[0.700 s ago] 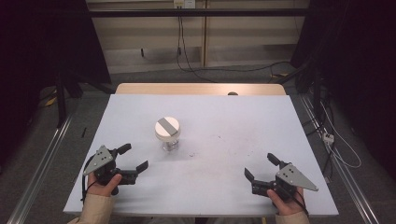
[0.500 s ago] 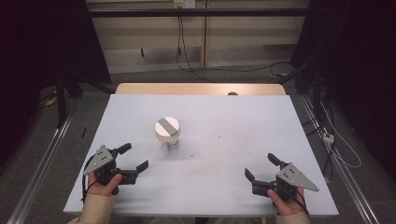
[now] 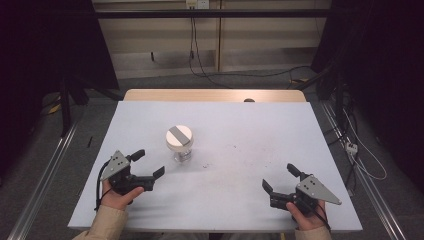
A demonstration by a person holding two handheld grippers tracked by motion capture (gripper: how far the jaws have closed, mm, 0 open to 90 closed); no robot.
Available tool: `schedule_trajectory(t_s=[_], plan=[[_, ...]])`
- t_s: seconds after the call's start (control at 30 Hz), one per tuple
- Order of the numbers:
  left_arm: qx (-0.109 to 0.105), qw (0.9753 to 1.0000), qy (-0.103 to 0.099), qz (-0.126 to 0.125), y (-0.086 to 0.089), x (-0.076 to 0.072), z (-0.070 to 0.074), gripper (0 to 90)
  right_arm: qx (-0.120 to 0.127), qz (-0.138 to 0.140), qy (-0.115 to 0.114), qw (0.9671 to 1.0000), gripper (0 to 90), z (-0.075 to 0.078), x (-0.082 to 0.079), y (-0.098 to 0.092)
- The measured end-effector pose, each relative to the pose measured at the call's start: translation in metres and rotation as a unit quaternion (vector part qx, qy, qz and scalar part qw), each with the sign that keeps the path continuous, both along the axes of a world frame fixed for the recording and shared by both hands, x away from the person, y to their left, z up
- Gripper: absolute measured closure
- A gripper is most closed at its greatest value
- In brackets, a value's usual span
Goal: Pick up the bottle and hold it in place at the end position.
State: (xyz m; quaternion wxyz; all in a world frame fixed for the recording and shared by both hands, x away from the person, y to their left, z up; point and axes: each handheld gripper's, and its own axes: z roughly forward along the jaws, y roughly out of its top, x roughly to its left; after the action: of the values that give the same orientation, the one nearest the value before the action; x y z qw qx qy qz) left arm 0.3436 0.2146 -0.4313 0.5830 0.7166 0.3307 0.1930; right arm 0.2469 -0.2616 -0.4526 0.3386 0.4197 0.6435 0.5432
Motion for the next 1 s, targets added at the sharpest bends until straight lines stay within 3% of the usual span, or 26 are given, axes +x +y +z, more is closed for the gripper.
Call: schedule_trajectory(t_s=[0.13, 0.27, 0.53, 0.6, 1.0], plan=[[0.002, 0.9999, 0.007, 0.010, -0.008, 0.010, -0.002, 3.5, 0.001, -0.001, 0.000, 1.0000, 2.2, 0.000, 0.000, 0.000], [0.021, 0.9995, 0.015, 0.016, -0.019, 0.019, -0.006, 3.7, 0.002, -0.002, 0.000, 1.0000, 2.2, 0.000, 0.000, 0.000], [0.025, 0.9994, 0.016, 0.020, -0.031, 0.032, -0.007, 4.4, 0.001, 0.002, -0.001, 1.0000, 2.3, 0.000, 0.001, 0.003], [0.035, 0.9990, 0.019, 0.022, -0.040, 0.037, -0.007, 5.1, 0.003, 0.003, -0.001, 1.0000, 2.3, 0.000, 0.001, 0.004], [0.052, 0.9983, 0.024, 0.010, -0.064, 0.055, -0.015, 5.7, 0.005, 0.007, 0.000, 1.0000, 2.6, 0.000, 0.001, 0.003]])
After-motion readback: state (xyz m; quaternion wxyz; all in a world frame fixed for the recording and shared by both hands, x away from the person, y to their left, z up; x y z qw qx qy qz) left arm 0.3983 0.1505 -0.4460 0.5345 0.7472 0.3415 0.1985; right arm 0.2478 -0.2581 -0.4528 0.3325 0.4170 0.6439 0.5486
